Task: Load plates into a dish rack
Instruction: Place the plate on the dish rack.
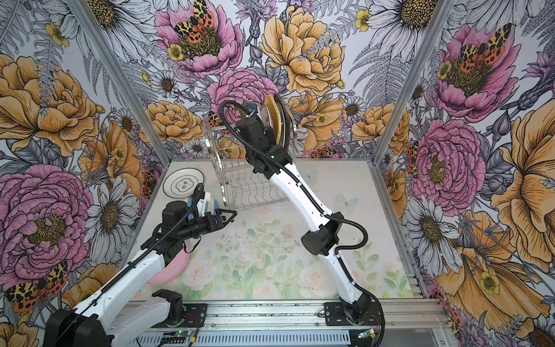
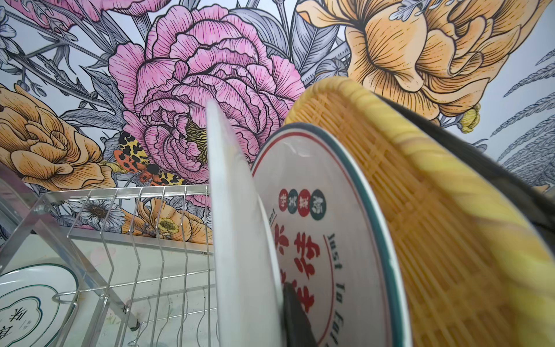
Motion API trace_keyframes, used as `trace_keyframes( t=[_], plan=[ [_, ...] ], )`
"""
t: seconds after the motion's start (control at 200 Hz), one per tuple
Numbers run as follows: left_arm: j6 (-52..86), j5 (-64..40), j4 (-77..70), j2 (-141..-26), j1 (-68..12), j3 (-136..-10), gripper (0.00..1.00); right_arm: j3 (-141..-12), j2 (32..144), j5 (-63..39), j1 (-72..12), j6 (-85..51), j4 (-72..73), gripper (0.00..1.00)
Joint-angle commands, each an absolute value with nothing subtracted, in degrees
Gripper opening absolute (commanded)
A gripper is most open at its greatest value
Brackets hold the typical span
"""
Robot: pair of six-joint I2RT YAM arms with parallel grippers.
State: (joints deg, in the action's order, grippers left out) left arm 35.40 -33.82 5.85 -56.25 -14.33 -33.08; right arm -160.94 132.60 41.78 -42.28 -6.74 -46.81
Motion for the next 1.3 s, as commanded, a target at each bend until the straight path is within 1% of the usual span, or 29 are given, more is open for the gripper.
trace_keyframes(
  t=[0.0,0.235,0.48,0.6,0.786,1.071,1.261,1.296],
  plan=[
    [34.51,-33.2,6.01,-55.55,-13.69,-32.39,0.98,-161.64,132.74,42.19,-41.84,-6.98,-43.21,0.0],
    [34.45,-32.96,6.07,-55.44,-13.56,-32.34,0.98,-161.29,132.29,42.19,-41.75,-6.94,-43.18,0.19],
    [34.41,-32.96,6.11,-55.46,-13.58,-32.32,0.98,-161.03,131.1,42.43,-42.04,-6.24,-43.19,0.3],
    [34.45,-32.97,6.09,-55.37,-13.62,-32.43,0.98,-160.82,130.2,42.58,-42.34,-5.65,-43.26,0.34],
    [34.36,-32.6,6.45,-55.26,-13.62,-32.52,0.98,-159.42,128.22,43.11,-43.2,-4.91,-43.24,0.46],
    [34.26,-31.41,7.92,-54.41,-13.62,-32.56,0.98,-152.48,122.39,42.44,-44.63,-5.64,-43.24,0.61],
    [34.1,-29.65,10.52,-52.96,-12.85,-32.77,0.98,-143.96,116.08,41.29,-45.15,-7.9,-43.24,0.66],
    [34.02,-29.17,11.3,-52.68,-12.5,-32.83,0.98,-141.66,114.39,40.75,-46.77,-8.6,-43.24,0.66]
  ],
)
